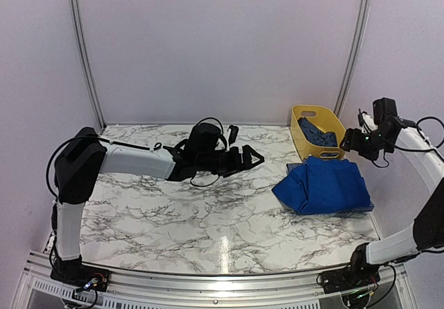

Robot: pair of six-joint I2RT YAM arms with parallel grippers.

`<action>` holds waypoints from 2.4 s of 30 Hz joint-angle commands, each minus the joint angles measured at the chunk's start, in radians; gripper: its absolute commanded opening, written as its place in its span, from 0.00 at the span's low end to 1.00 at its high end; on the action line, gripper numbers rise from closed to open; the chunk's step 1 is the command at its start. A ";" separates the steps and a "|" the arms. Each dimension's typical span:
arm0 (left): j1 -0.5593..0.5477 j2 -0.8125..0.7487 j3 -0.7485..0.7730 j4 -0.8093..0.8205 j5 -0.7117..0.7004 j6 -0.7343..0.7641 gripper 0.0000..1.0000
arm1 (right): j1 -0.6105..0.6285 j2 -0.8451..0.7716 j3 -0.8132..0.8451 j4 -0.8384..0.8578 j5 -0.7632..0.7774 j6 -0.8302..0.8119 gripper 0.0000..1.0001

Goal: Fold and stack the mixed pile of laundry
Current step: Pick up the crumpled T-shirt from the bin, then place the crumpled T-shirt at the center of the board.

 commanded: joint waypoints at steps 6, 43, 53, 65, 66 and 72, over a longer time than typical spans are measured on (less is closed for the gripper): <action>0.053 -0.226 0.016 -0.476 -0.250 0.306 0.99 | -0.001 0.180 0.201 0.038 -0.263 -0.020 0.82; 0.292 -0.466 -0.120 -0.611 -0.283 0.203 0.99 | 0.107 1.168 1.219 0.005 -0.021 -0.094 0.00; 0.357 -0.626 -0.203 -0.597 -0.422 0.206 0.99 | 0.110 0.823 1.187 0.072 -0.160 -0.057 0.00; 0.457 -0.832 -0.352 -0.600 -0.338 0.211 0.99 | 0.395 0.592 1.200 0.149 -0.444 0.019 0.00; 0.460 -0.860 -0.368 -0.601 -0.338 0.209 0.99 | 0.434 0.592 1.210 0.157 -0.455 0.026 0.00; 0.490 -0.995 -0.463 -0.624 -0.350 0.187 0.99 | 0.610 0.602 1.208 0.312 -0.576 0.202 0.00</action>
